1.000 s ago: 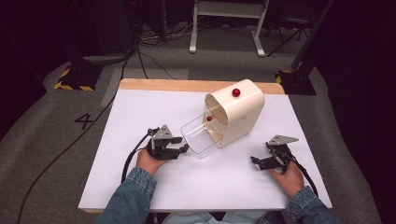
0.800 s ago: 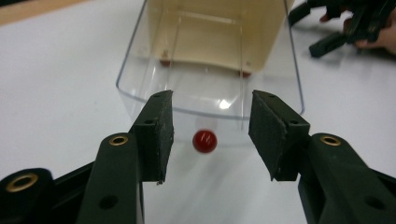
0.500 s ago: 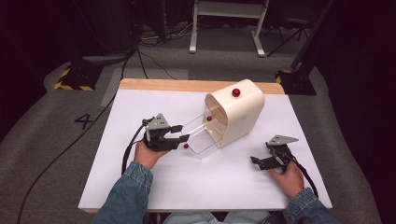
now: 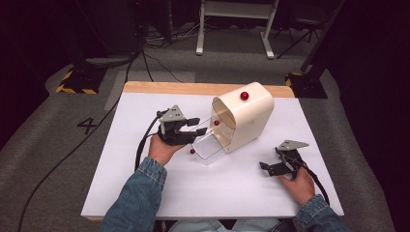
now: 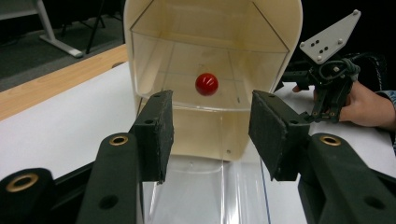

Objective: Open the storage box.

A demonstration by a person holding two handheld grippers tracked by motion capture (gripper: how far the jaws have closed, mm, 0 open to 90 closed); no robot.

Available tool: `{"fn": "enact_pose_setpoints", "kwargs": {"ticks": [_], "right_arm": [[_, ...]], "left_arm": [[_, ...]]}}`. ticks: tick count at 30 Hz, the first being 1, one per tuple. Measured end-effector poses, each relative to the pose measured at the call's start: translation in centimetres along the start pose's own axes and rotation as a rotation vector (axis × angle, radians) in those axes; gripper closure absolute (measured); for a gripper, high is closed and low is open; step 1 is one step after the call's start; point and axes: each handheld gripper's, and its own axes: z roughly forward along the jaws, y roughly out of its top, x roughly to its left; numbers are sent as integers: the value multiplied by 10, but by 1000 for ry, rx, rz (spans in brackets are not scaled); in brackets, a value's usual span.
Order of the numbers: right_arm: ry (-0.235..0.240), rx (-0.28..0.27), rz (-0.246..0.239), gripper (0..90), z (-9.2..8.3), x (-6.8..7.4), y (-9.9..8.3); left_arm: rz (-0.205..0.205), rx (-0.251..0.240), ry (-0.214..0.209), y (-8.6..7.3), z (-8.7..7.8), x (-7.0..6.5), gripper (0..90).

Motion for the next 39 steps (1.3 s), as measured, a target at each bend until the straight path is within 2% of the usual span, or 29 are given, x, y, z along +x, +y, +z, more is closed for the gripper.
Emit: {"fn": "enact_pose_setpoints", "kwargs": {"ticks": [4,6,11,18,21,26,34,39], "right_arm": [[1,0,1,32,0,0,0],[0,0,1,32,0,0,0],[0,0,1,32,0,0,0],[1,0,1,32,0,0,0],[1,0,1,32,0,0,0],[1,0,1,32,0,0,0],[0,0,2,32,0,0,0],[1,0,0,32,0,0,0]], "left_arm": [[1,-7,-21,4,15,2,502],[2,-8,-18,4,18,3,502],[-17,0,-27,2,35,7,513],[-17,8,-11,1,47,7,571],[-4,17,2,2,50,5,639],[4,27,-2,2,52,3,728],[19,38,6,2,50,0,738],[32,45,21,0,42,-2,738]]}}
